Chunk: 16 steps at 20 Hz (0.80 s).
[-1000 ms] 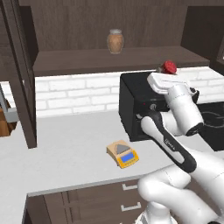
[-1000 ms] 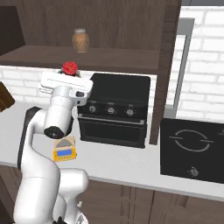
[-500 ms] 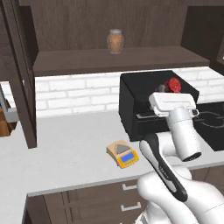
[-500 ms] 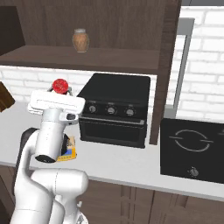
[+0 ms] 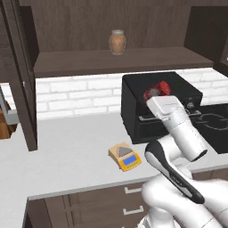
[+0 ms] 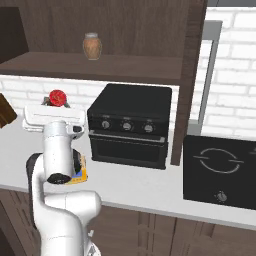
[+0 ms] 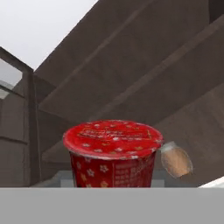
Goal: Pick the yogurt and place it on the digital scale for weighing, and close the cabinet.
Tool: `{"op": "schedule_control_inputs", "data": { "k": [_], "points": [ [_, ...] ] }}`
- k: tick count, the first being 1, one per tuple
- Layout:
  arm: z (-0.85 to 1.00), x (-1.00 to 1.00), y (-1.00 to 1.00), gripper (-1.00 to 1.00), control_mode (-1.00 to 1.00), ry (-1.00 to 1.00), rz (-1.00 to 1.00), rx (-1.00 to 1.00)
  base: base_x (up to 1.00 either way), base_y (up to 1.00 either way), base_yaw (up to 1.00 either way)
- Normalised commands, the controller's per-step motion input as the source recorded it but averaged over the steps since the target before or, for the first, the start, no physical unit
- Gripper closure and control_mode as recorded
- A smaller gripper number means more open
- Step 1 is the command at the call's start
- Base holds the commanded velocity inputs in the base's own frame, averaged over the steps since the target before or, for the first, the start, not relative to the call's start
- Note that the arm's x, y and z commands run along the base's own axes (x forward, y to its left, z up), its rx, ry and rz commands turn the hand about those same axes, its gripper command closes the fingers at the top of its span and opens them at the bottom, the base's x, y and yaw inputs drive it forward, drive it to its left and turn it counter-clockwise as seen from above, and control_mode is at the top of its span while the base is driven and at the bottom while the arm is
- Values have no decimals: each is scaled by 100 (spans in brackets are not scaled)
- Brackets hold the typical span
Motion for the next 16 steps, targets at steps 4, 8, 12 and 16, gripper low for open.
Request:
{"op": "schedule_control_inputs", "data": {
  "k": [4,8,12,16],
  "points": [
    [-45,31,-18,100,-100,34,52,-1,0,0,0],
    [-60,47,0,100,-100,18,39,-1,0,0,0],
    [-60,22,0,100,-100,-3,30,-4,0,0,0],
    [-66,0,6,100,-100,-25,10,-24,0,0,0]
  ]
}}
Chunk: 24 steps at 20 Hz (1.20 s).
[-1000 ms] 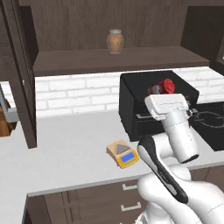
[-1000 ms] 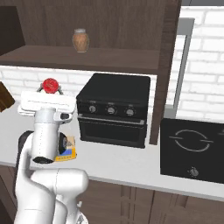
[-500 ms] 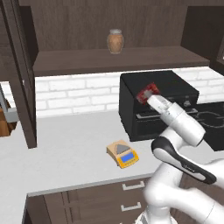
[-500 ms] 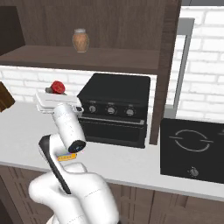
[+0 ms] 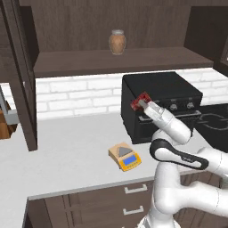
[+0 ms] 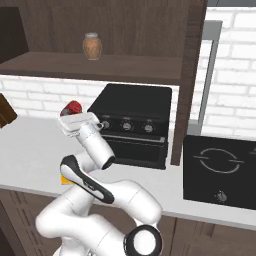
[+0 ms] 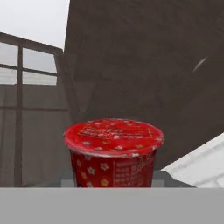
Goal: Pick the yogurt and place it on the digital scale for weighing, and close the cabinet.
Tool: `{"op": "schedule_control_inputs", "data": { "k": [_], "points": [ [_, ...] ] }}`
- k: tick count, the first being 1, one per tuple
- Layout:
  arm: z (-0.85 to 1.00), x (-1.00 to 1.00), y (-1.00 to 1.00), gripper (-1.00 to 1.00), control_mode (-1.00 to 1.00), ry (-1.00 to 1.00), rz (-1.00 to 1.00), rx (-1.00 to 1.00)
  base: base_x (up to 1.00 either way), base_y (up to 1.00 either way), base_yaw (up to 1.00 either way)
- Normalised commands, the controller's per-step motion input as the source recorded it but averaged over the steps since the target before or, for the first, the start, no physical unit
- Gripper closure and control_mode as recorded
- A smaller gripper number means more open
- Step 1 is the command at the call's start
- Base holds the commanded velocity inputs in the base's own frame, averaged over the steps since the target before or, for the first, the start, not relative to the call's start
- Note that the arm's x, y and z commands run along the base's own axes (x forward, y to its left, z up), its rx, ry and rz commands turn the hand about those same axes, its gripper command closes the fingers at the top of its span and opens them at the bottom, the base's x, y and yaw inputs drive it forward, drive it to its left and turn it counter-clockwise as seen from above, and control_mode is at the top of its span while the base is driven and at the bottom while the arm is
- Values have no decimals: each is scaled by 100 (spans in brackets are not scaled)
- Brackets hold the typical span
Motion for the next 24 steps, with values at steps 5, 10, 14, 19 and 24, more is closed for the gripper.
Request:
{"op": "schedule_control_inputs", "data": {
  "k": [5,10,14,19,24],
  "points": [
    [-16,-23,8,100,-100,-16,-2,-43,0,0,0],
    [4,-3,13,100,-100,47,-1,-47,0,0,0],
    [14,0,-1,100,-100,89,2,-43,0,0,0],
    [-69,-15,-6,100,-100,9,11,-22,0,0,0],
    [-90,1,-56,100,-100,-3,37,-3,0,0,0]
  ]
}}
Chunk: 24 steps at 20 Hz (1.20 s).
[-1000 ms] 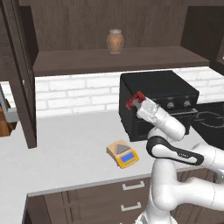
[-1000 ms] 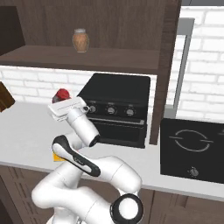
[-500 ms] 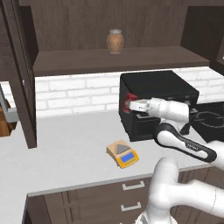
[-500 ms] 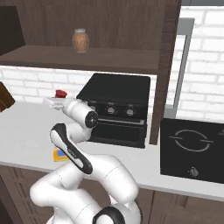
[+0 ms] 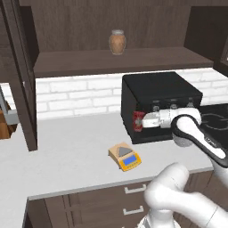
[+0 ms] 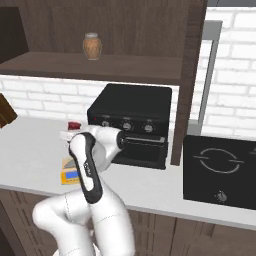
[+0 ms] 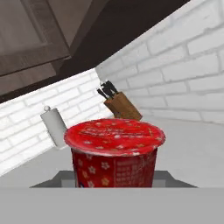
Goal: Pick the yogurt and place it on the digital scale for weighing, and close the cabinet.
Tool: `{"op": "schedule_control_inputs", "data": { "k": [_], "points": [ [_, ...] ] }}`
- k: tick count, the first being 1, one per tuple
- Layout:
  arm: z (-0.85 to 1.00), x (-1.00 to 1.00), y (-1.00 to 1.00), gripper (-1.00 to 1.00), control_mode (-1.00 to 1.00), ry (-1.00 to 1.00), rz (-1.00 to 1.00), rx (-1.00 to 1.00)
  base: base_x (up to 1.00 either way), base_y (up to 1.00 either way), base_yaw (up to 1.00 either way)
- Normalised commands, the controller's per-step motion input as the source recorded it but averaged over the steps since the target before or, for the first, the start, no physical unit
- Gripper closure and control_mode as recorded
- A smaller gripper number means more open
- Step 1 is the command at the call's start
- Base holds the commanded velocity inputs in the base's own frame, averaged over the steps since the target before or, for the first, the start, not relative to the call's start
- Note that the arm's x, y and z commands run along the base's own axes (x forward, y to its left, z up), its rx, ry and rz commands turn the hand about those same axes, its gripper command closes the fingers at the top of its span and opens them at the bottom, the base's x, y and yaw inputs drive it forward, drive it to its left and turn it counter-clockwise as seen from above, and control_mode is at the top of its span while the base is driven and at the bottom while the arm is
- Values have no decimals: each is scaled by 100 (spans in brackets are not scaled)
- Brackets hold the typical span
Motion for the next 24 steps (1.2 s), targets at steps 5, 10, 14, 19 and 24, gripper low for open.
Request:
{"op": "schedule_control_inputs", "data": {
  "k": [5,10,14,19,24],
  "points": [
    [-64,2,-19,100,-100,-10,50,0,0,0,0],
    [-54,0,0,100,-100,-9,12,0,0,0,0],
    [-75,0,8,100,-100,0,0,-1,0,0,0],
    [-74,-25,0,100,-100,3,0,0,0,0,0],
    [-46,-18,24,100,-100,-1,-1,1,0,0,0]
  ]
}}
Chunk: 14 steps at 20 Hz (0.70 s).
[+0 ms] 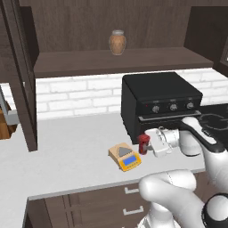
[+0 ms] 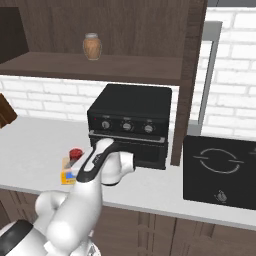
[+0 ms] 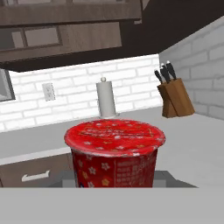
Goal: Pick the yogurt and place it on the digital scale for weighing, and close the cabinet.
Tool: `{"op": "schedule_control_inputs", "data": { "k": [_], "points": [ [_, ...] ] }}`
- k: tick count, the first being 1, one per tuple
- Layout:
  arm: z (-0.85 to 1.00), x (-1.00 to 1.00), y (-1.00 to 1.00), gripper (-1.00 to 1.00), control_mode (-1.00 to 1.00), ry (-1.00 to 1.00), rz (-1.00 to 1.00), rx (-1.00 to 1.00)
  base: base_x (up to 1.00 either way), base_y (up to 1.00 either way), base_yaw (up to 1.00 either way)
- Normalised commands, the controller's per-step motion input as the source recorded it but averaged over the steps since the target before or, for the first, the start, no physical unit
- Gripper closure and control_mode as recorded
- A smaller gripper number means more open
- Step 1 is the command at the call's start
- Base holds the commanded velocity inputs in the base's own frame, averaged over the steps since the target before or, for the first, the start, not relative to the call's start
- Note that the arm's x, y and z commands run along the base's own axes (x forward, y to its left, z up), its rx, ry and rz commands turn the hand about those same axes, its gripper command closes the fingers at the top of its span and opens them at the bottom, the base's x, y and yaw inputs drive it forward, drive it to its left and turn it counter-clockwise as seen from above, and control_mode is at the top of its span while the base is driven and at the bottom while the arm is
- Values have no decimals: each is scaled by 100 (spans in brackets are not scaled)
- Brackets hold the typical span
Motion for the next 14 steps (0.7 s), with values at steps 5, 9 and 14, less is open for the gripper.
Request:
{"op": "schedule_control_inputs", "data": {
  "k": [5,9,14],
  "points": [
    [-40,31,36,100,-100,-1,0,15,0,0,0],
    [-29,36,17,100,-100,-2,0,4,0,0,0],
    [-34,28,24,100,-100,0,0,0,0,0,0]
  ]
}}
